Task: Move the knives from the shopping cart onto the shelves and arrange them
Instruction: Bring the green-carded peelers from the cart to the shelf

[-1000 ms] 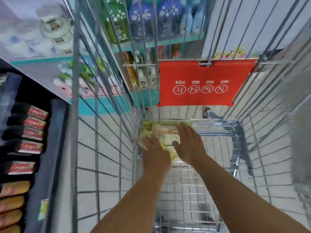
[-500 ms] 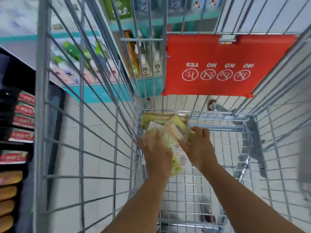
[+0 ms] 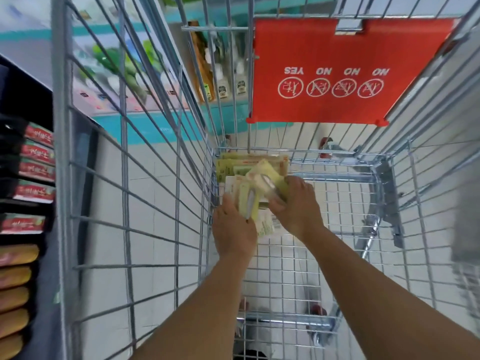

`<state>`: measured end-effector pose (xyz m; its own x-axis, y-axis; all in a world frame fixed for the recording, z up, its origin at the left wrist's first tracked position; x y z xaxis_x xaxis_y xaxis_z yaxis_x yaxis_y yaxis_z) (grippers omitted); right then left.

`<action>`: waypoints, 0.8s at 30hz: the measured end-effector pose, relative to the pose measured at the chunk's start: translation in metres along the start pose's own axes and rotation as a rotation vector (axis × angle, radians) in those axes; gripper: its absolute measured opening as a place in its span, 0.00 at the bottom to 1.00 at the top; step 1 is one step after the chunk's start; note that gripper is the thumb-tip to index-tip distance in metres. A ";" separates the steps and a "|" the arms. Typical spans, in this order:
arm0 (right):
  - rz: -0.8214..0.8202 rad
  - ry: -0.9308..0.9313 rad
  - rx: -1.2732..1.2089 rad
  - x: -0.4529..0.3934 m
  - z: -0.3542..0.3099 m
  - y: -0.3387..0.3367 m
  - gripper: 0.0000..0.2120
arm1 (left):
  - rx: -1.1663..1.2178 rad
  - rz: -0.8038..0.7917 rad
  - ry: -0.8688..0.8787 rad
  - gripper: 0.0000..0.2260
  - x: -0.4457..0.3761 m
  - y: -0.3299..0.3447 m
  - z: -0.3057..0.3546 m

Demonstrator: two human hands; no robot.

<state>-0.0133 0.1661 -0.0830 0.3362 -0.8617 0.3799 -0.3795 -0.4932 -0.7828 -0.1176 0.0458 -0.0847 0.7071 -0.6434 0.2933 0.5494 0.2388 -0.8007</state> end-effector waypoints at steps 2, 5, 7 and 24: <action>-0.091 -0.041 0.029 -0.004 -0.005 0.007 0.28 | -0.080 -0.069 0.008 0.26 0.001 0.001 -0.005; -0.163 -0.032 0.066 -0.009 -0.004 0.006 0.30 | -0.127 -0.093 -0.001 0.28 0.007 0.003 -0.007; -0.173 -0.023 0.103 -0.009 -0.001 0.000 0.29 | -0.174 -0.116 -0.010 0.35 0.012 0.006 -0.005; -0.315 0.264 -0.193 0.002 0.028 -0.019 0.10 | 0.040 -0.220 -0.179 0.17 0.034 0.005 -0.003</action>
<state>0.0190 0.1769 -0.0811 0.2391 -0.6543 0.7175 -0.4558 -0.7281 -0.5120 -0.0920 0.0230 -0.0797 0.6340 -0.5452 0.5484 0.7131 0.1379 -0.6874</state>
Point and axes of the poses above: each hand's wrist, its own x-axis away from the middle knuckle, its own y-axis out of the palm, z = x × y, the point moved 5 cm from there along -x, towards the middle knuckle, and after that the axes turned 10 degrees about y, right-handed, at the moved point
